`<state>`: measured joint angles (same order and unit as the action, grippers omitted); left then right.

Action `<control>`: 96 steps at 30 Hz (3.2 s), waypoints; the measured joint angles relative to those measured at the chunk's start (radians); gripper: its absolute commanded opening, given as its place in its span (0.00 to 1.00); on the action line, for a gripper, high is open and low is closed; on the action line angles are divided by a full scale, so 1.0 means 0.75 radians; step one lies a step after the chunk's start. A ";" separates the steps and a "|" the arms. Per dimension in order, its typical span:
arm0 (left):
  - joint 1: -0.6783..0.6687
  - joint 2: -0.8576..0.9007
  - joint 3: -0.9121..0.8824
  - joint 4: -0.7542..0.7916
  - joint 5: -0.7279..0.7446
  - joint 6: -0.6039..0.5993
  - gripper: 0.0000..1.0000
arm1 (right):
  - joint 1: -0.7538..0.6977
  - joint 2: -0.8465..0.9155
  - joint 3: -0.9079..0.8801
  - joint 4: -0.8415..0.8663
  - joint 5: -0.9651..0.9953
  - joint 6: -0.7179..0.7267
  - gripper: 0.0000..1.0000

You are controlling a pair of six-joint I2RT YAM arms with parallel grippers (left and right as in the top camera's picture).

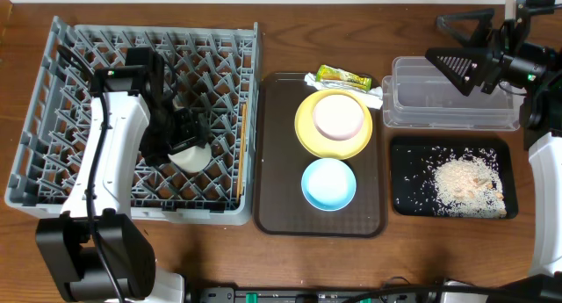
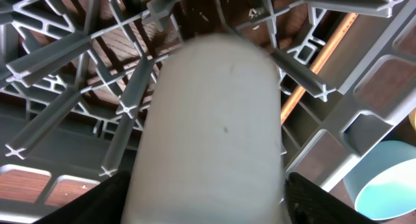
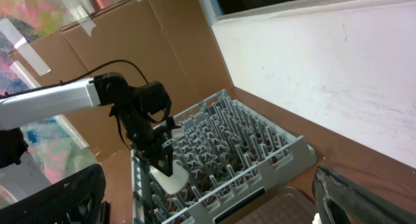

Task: Sort waste into correct bins and load items into the dishwasher
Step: 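Lower the white cup upright into the rack and release it, then move the left gripper to the light-blue bowl on the brown tray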

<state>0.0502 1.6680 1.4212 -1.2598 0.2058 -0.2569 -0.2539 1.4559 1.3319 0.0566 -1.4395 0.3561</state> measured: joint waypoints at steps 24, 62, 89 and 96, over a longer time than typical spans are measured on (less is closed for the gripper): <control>-0.042 -0.122 0.004 0.091 -0.014 0.004 0.13 | 0.000 0.000 0.000 0.000 0.000 0.000 0.99; -0.126 -0.172 -0.331 0.494 -0.166 -0.046 0.13 | 0.000 0.000 0.000 0.000 -0.001 0.000 0.99; -0.861 -0.396 -0.203 0.597 -0.003 -0.061 0.50 | 0.000 0.001 0.000 0.000 -0.001 0.000 0.99; -1.150 -0.085 -0.205 0.782 0.003 -0.063 0.44 | 0.000 0.001 0.000 0.000 0.001 0.000 0.99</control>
<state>-0.8120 1.6039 1.2675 -0.6731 0.2081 -0.3038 -0.2539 1.4563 1.3319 0.0566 -1.4391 0.3561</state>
